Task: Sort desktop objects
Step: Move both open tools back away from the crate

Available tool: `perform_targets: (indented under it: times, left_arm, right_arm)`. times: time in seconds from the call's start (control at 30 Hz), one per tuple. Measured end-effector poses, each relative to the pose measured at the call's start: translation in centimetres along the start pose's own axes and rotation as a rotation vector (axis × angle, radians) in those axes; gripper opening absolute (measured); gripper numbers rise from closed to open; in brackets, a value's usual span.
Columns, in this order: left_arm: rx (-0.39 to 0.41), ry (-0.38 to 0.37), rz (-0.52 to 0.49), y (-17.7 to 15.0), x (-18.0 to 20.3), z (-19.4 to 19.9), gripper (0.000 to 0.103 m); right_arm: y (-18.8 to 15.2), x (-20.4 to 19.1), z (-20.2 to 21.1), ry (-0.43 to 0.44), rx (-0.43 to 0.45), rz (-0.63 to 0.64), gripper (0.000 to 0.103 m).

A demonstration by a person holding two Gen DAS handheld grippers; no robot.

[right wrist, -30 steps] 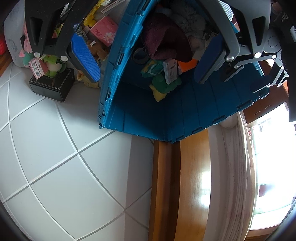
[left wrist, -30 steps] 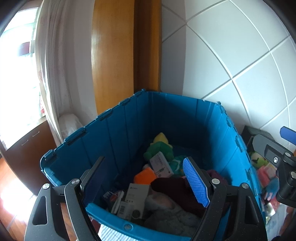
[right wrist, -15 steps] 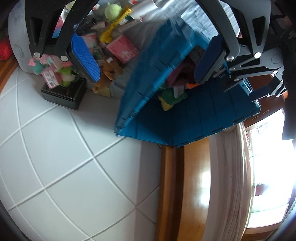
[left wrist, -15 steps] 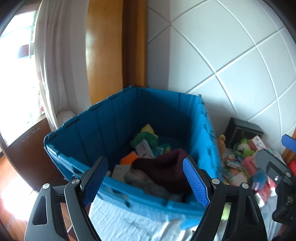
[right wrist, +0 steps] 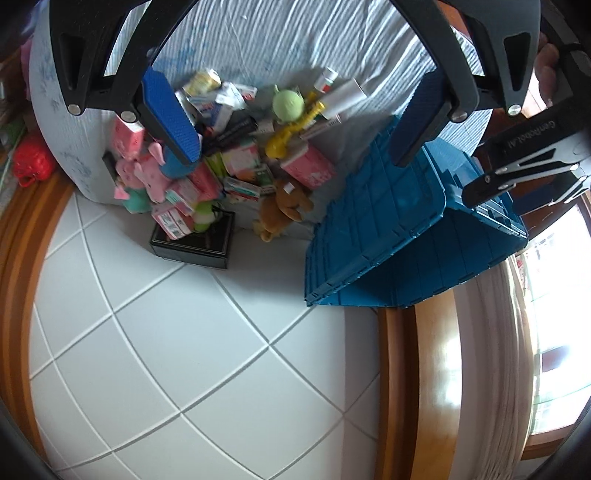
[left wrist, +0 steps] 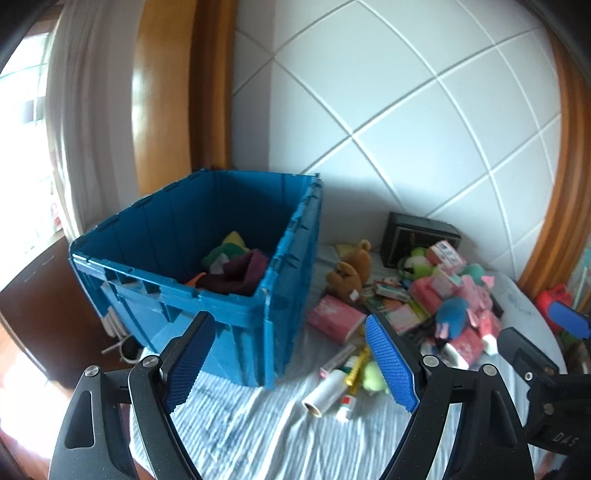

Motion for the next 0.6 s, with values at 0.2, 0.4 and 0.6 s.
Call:
perform_targets:
  times: [0.2,0.4,0.6]
  left_arm:
    - [0.012,-0.023,-0.036,-1.6,-0.1,3.0,0.084]
    - [0.007,-0.037,-0.071,-2.8,-0.4,4.6,0.084]
    - [0.002,-0.050,-0.104,-3.5,-0.3,5.3,0.084]
  right_arm:
    - [-2.2,0.1,3.2,-0.042,0.005,-0.035,0.103]
    - [-3.1,-0.8,4.9,-0.062,0.008,-0.047,0.103]
    - [-3.7,-1.3,5.6,-0.072,-0.002,-0.058,0.103]
Point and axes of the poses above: each gripper's, at about its wrist camera, not at the fingertips, and z roughly against the way its jaws point, x to its right, y to its top, the point moved 3 cm from there along -z, roughly the way its jaws point, and after that the axes turned 7 degrees about -x, right-handed, at the moved point
